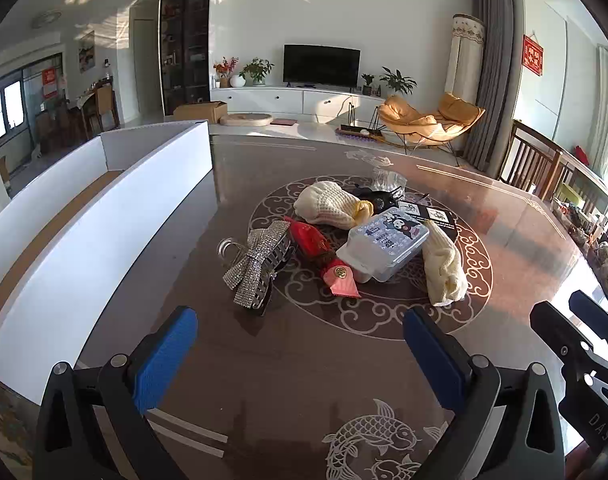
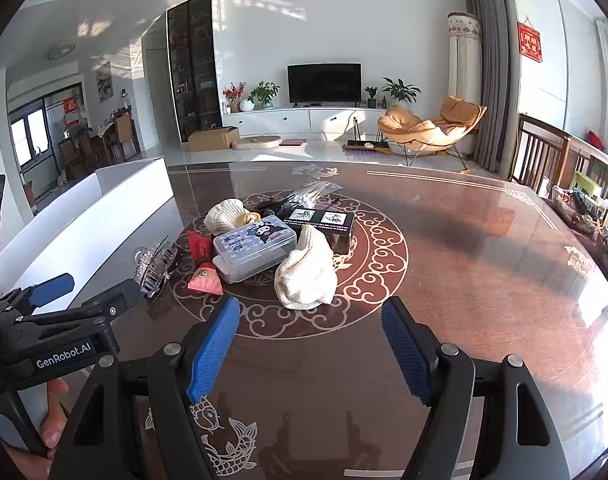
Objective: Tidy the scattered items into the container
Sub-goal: 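Grasp the cream knitted hat with the right gripper while the left gripper approaches the rhinestone bow clip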
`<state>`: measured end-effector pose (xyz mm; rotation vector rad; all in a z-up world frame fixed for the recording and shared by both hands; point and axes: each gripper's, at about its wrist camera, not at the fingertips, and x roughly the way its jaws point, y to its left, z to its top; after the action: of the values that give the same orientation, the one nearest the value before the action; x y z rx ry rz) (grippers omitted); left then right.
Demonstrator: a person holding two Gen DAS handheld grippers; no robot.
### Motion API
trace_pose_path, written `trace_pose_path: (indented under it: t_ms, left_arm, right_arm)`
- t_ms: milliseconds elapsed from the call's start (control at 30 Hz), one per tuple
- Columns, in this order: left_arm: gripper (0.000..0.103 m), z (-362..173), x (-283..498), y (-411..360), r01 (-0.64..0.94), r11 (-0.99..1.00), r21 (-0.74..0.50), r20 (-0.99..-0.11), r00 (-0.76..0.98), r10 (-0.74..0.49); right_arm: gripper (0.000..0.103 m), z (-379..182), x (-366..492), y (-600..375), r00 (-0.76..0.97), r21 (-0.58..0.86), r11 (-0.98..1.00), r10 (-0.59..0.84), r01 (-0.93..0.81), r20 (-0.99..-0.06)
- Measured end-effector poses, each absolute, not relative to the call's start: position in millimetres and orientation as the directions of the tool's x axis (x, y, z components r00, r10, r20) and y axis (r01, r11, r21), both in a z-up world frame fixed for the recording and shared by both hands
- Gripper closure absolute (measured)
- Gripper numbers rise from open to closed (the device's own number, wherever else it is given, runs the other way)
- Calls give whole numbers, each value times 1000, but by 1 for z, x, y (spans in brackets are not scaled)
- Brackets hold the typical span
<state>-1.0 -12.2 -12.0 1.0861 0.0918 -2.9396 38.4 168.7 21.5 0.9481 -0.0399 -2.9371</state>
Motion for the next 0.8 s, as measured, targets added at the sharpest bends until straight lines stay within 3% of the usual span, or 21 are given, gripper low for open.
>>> trace_pose_path:
  t_ms: [500, 800]
  left_arm:
    - [0, -20, -2, -13, 28, -999, -34, -658, -753, 2]
    - [0, -64, -14, -24, 48, -999, -6, -743, -669, -28]
  right_arm:
    - [28, 11, 36, 163, -792, 35, -997, -72, 64, -607]
    - [28, -24, 11, 159, -702, 78, -990, -136, 114, -699]
